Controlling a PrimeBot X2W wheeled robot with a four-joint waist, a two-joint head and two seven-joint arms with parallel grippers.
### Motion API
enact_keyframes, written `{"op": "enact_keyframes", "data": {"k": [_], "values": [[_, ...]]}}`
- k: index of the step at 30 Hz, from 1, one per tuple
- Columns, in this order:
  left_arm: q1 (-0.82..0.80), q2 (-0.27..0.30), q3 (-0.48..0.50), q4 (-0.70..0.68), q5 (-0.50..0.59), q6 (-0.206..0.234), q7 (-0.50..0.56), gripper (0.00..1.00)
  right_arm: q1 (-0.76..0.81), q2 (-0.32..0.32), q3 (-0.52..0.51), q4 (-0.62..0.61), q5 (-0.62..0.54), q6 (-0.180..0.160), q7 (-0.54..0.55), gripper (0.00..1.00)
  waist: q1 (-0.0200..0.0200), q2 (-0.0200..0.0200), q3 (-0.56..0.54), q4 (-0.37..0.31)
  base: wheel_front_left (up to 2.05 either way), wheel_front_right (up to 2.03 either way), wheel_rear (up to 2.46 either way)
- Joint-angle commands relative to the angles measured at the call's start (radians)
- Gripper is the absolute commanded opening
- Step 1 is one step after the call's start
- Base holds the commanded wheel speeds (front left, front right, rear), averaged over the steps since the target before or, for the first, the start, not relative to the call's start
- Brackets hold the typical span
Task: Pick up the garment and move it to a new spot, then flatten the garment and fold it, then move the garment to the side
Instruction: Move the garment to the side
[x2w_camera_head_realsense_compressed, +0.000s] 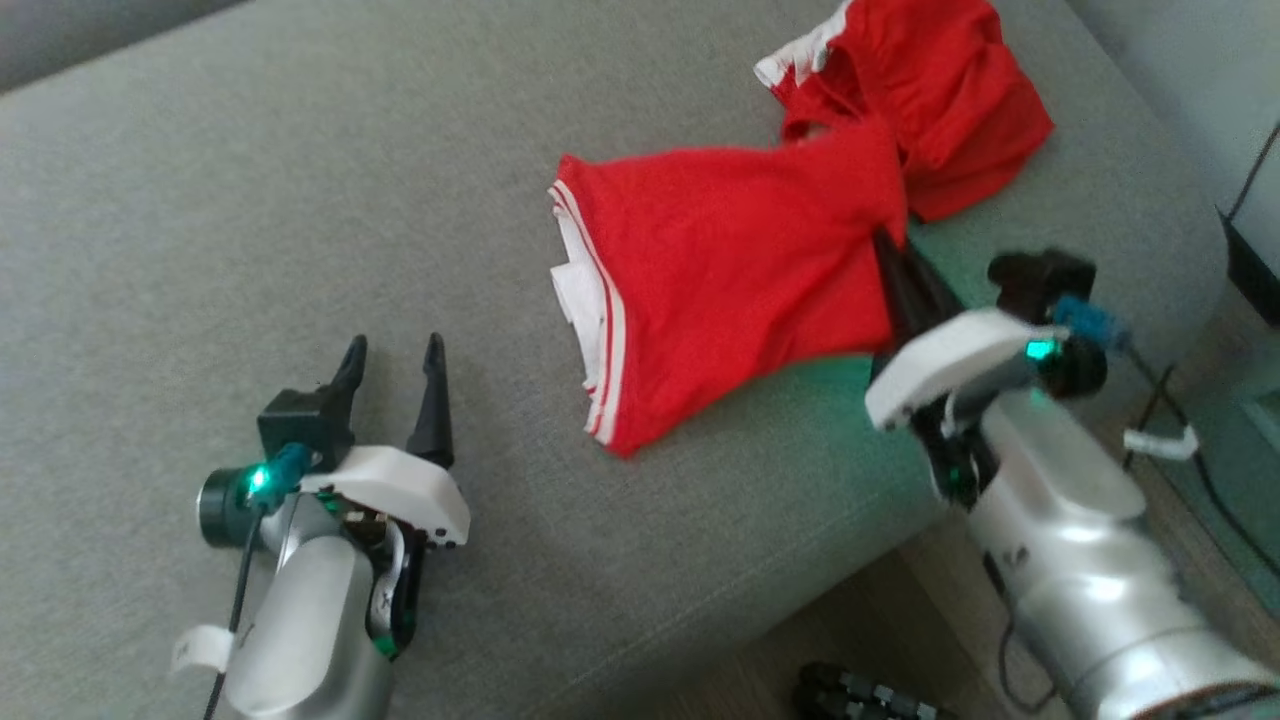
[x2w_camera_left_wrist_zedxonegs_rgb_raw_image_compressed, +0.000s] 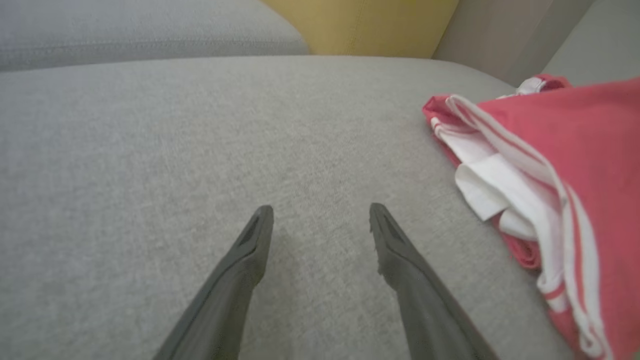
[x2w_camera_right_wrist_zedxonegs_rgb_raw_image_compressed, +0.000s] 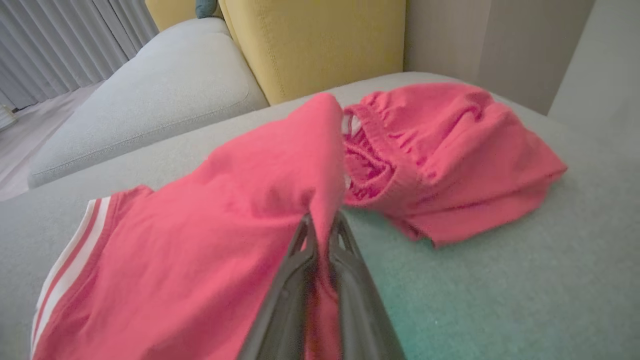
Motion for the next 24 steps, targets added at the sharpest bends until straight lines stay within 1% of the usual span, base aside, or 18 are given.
{"op": "enact_keyframes", "data": {"k": [1,4,6,10,12,13,14,15,17,19,20,22,24], "values": [[-0.015,0.012,0.028,-0.023,0.012,-0.001,-0.012,1.00,-0.076,0.007,-0.012,-0.047,-0.034,0.006,-0.014,0.00,-0.0002,0.0000,0.029,-0.013,0.00,0.00,0.00],[-0.003,0.012,0.046,-0.025,0.027,0.002,-0.012,1.00,-0.142,-0.010,-0.044,-0.035,-0.095,0.006,-0.014,0.00,-0.0002,0.0000,0.042,-0.003,0.00,0.00,0.00],[0.000,0.012,0.050,-0.027,0.035,-0.002,-0.012,1.00,-0.193,-0.047,-0.084,-0.005,-0.142,0.006,-0.014,0.00,-0.0002,0.0000,0.055,0.023,0.00,0.00,0.00],[-0.002,0.012,0.058,-0.040,0.033,-0.005,-0.012,1.00,-0.292,-0.162,-0.202,0.088,-0.247,0.006,-0.014,0.00,-0.0002,0.0000,0.076,0.087,0.00,0.00,0.00],[-0.002,0.012,0.065,-0.050,0.033,-0.002,-0.012,1.00,-0.332,-0.223,-0.251,0.119,-0.319,0.006,-0.014,0.00,-0.0002,0.0000,0.085,0.112,0.00,0.00,0.00],[-0.001,0.012,0.071,-0.054,0.032,-0.001,-0.012,1.00,-0.345,-0.247,-0.270,0.138,-0.361,0.006,-0.014,0.08,-0.0002,0.0000,0.088,0.121,0.00,0.00,0.00],[0.000,0.012,0.076,-0.058,0.032,0.000,-0.012,1.00,-0.357,-0.263,-0.293,0.150,-0.399,0.006,-0.014,0.55,-0.0002,0.0000,0.092,0.129,0.00,0.00,0.00],[0.001,0.012,0.081,-0.061,0.032,0.001,-0.012,1.00,-0.366,-0.269,-0.321,0.145,-0.429,0.006,-0.014,1.00,-0.0002,0.0000,0.095,0.135,0.00,0.00,0.00],[0.003,0.012,0.090,-0.064,0.031,0.001,-0.012,1.00,-0.367,-0.263,-0.371,0.107,-0.481,0.006,-0.014,1.00,-0.0002,0.0000,0.097,0.144,0.00,0.00,0.00],[0.005,0.012,0.098,-0.071,0.026,0.006,-0.012,1.00,-0.350,-0.235,-0.425,0.049,-0.508,0.006,-0.014,1.00,-0.0002,0.0000,0.094,0.153,0.00,0.00,0.00],[0.005,0.012,0.098,-0.071,0.026,0.006,-0.012,1.00,-0.350,-0.235,-0.425,0.049,-0.508,0.006,-0.014,1.00,-0.0002,0.0000,0.094,0.153,0.00,0.00,0.00],[0.006,0.012,0.099,-0.075,0.022,0.006,-0.012,1.00,-0.321,-0.185,-0.458,-0.005,-0.521,0.006,-0.014,1.00,-0.0002,0.0000,0.085,0.164,0.00,0.00,0.00],[0.009,0.012,0.099,-0.079,0.017,0.011,-0.012,1.00,-0.286,-0.129,-0.461,-0.059,-0.522,0.006,-0.014,1.00,-0.0002,0.0000,0.072,0.177,0.00,0.00,0.00]]}}
